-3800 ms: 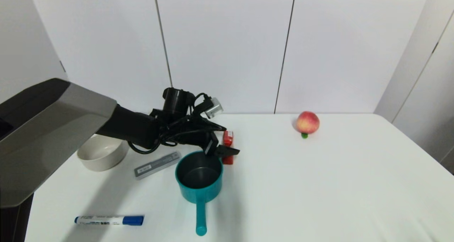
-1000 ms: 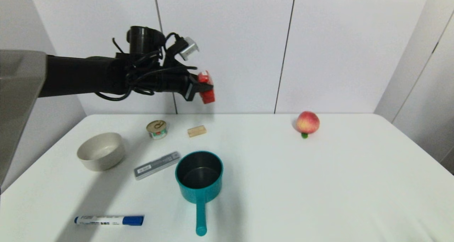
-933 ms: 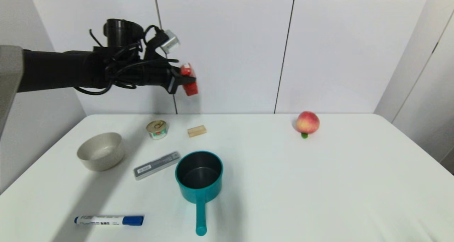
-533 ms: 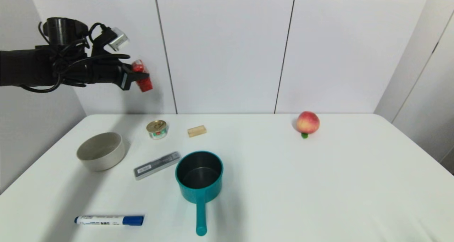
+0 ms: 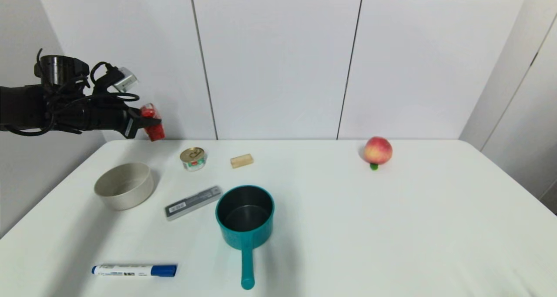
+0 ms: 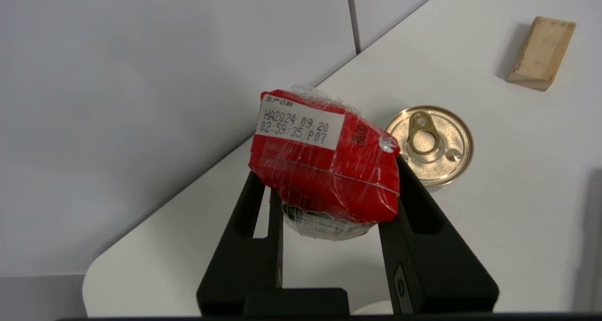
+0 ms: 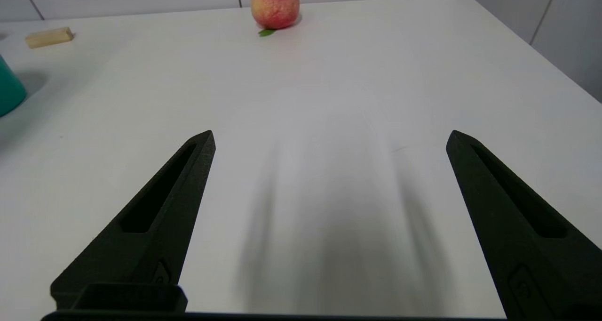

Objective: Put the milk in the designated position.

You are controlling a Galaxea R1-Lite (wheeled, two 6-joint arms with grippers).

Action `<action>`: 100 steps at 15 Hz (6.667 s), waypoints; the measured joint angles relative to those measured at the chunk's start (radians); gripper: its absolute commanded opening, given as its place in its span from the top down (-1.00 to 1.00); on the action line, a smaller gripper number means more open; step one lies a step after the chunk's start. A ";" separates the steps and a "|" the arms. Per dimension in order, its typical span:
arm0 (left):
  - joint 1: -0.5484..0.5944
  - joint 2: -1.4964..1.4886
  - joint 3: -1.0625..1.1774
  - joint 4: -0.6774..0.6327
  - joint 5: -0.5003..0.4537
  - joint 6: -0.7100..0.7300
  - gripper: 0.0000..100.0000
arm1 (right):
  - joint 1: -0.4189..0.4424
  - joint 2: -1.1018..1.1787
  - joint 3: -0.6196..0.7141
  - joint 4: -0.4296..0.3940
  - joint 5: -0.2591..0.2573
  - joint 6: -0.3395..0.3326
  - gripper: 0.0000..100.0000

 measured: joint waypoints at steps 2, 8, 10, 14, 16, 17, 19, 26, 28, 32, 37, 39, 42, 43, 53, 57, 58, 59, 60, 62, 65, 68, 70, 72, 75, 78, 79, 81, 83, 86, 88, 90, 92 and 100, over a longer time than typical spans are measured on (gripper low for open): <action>-0.005 0.014 -0.003 -0.002 -0.001 0.004 1.00 | 0.000 0.000 0.000 0.000 0.000 0.000 -1.00; -0.014 0.053 -0.014 0.000 0.005 0.035 1.00 | 0.000 0.000 0.000 0.000 0.000 0.000 -1.00; -0.013 0.064 -0.016 0.002 0.008 0.047 1.00 | 0.000 0.000 0.000 0.000 0.000 0.000 -1.00; -0.005 0.086 -0.017 0.003 0.009 0.072 1.00 | 0.000 0.000 0.000 0.000 0.000 0.000 -1.00; 0.003 0.097 -0.023 0.006 0.016 0.079 1.00 | 0.000 0.000 0.000 0.000 0.000 0.000 -1.00; 0.009 0.103 -0.023 0.016 0.021 0.087 1.00 | 0.000 0.000 0.000 0.000 0.000 0.000 -1.00; 0.029 0.110 -0.024 0.056 0.021 0.117 1.00 | 0.000 0.000 0.000 0.000 0.000 0.000 -1.00; 0.056 0.137 -0.029 0.087 0.021 0.133 -1.00 | 0.000 0.000 0.000 0.000 0.000 0.000 -1.00; 0.056 0.144 -0.037 0.088 0.020 0.130 -1.00 | 0.000 0.000 0.000 0.000 0.000 0.000 -1.00; 0.053 0.149 -0.048 0.089 0.017 0.124 -1.00 | 0.000 0.000 0.000 0.000 0.000 0.000 -1.00; 0.053 0.124 -0.048 0.092 0.017 0.117 -1.00 | 0.000 0.000 0.000 0.000 0.000 0.000 -1.00; 0.053 0.096 -0.048 0.093 0.017 0.103 -1.00 | 0.000 0.000 0.000 0.000 0.000 0.000 -1.00; 0.052 0.020 -0.039 0.093 0.017 0.068 -1.00 | 0.000 0.000 0.000 0.000 0.000 0.000 -1.00; 0.044 -0.017 -0.029 0.093 0.017 0.051 -1.00 | 0.000 0.000 0.000 0.000 0.000 0.000 -1.00; -0.046 -0.669 0.417 0.096 0.026 -0.170 -1.00 | 0.000 0.000 0.000 0.000 0.000 0.000 -1.00; -0.058 -0.974 0.680 0.097 0.102 -0.190 -1.00 | 0.000 0.000 0.000 0.000 0.000 0.000 -1.00; -0.058 -1.036 0.728 0.093 0.112 -0.191 -1.00 | 0.000 0.000 0.000 0.000 0.000 0.000 -1.00; -0.059 -1.106 0.776 0.091 0.118 -0.190 -1.00 | 0.000 0.000 0.000 0.000 0.000 0.000 -1.00; -0.060 -1.168 0.816 0.090 0.121 -0.187 -1.00 | 0.000 0.000 0.000 0.000 0.000 0.000 -1.00; -0.061 -1.274 0.880 0.090 0.126 -0.182 -1.00 | 0.000 0.000 0.000 0.000 0.000 0.000 -1.00; -0.086 -1.388 0.957 0.088 0.131 -0.183 -1.00 | 0.000 0.000 0.000 0.000 0.000 0.000 -1.00; -0.114 -1.500 1.050 0.087 0.199 -0.191 -1.00 | 0.000 0.000 0.000 0.000 0.000 0.000 -1.00; -0.128 -1.574 1.106 0.087 0.216 -0.194 -1.00 | 0.000 0.000 0.000 0.000 0.000 0.000 -1.00; -0.154 -1.636 1.158 0.090 0.219 -0.212 -1.00 | 0.000 0.000 0.000 0.000 0.000 0.000 -1.00; -0.170 -1.721 1.221 0.089 0.220 -0.273 -1.00 | 0.000 0.000 0.000 0.000 0.000 0.000 -1.00; -0.160 -1.795 1.274 0.085 0.223 -0.355 -1.00 | 0.000 0.000 0.000 0.000 0.000 0.000 -1.00; -0.156 -1.824 1.293 0.085 0.223 -0.369 -1.00 | 0.000 0.000 0.000 0.000 0.000 0.000 -1.00; -0.152 -1.891 1.330 0.085 0.236 -0.405 -1.00 | 0.000 0.000 0.000 0.000 0.000 0.000 -1.00; -0.150 -1.953 1.375 0.067 0.271 -0.436 -1.00 | 0.000 0.000 0.000 0.000 0.000 0.000 -1.00; -0.149 -1.990 1.457 -0.090 0.322 -0.483 -1.00 | 0.000 0.000 0.000 0.000 0.000 0.000 -1.00; -0.148 -1.999 1.490 -0.122 0.431 -0.503 -1.00 | 0.000 0.000 0.000 0.000 0.000 0.000 -1.00; -0.148 -2.001 1.507 -0.109 0.560 -0.516 -1.00 | 0.000 0.000 0.000 0.000 0.000 0.000 -1.00; -0.148 -2.003 1.513 -0.045 0.555 -0.549 -1.00 | 0.000 0.000 0.000 0.000 0.000 0.000 -1.00; -0.148 -2.003 1.516 -0.048 0.577 -0.647 -1.00 | 0.000 0.000 0.000 0.000 0.000 0.000 -1.00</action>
